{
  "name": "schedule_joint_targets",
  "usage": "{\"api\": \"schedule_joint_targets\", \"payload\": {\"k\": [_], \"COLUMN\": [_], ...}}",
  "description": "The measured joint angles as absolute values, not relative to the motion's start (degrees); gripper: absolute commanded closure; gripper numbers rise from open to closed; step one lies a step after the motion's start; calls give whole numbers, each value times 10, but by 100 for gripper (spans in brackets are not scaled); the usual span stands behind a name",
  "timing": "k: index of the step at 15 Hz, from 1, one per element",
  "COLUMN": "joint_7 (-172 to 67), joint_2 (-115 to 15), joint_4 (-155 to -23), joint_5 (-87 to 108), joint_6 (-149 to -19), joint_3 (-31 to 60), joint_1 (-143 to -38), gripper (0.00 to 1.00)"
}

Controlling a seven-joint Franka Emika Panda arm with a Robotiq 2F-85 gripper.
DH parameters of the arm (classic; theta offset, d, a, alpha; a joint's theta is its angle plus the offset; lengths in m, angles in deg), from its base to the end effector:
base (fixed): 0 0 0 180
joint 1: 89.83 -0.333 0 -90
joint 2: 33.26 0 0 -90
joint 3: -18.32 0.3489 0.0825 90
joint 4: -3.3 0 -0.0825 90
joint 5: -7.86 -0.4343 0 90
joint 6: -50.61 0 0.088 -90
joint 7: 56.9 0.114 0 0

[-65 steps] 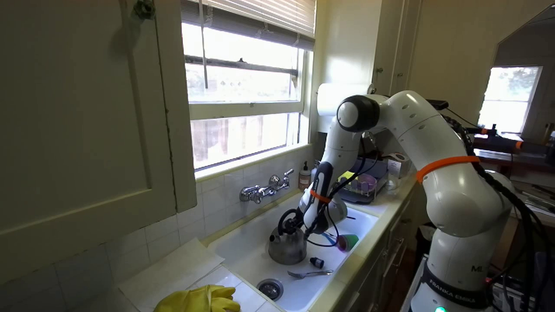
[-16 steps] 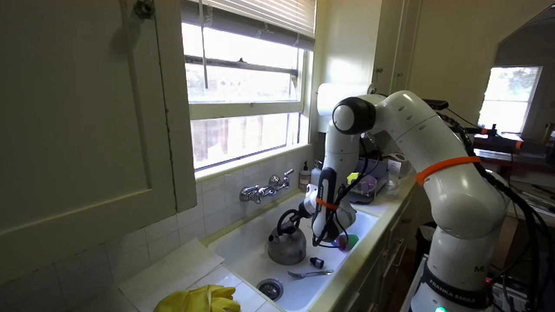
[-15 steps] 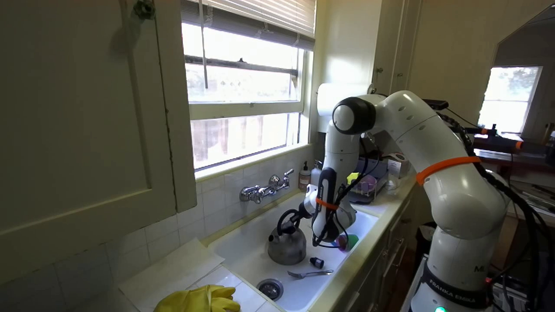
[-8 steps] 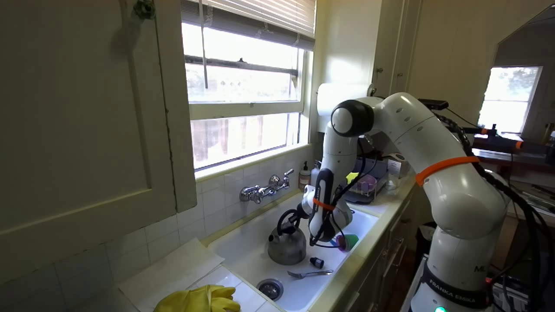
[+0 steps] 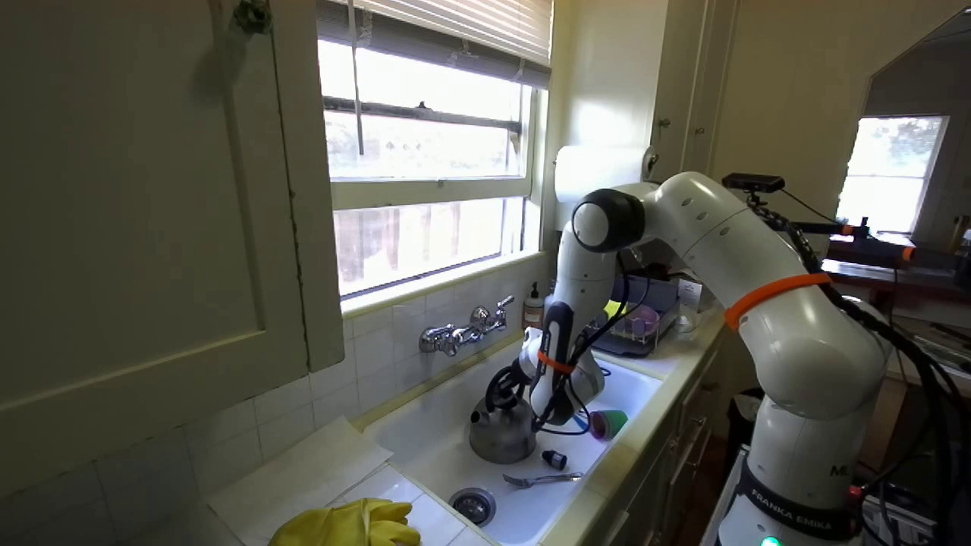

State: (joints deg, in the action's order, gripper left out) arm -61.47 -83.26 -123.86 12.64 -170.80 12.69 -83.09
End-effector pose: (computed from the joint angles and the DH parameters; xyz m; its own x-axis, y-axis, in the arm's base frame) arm 0.5560 -0.1117 0.0454 0.7265 0.0640 0.6842 -0.0391 -0.9902 0.1341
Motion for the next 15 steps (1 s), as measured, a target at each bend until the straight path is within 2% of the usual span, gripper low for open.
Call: {"api": "schedule_joint_targets", "payload": {"k": [7, 15], "joint_7": [-628, -638], "joint_2": [-834, -777], "joint_4": [-1232, -1233], "joint_5": [117, 112], "joint_6": [-1695, -1533], "joint_3": [118, 108], "joint_1": [-842, -860], "gripper": [100, 100]}}
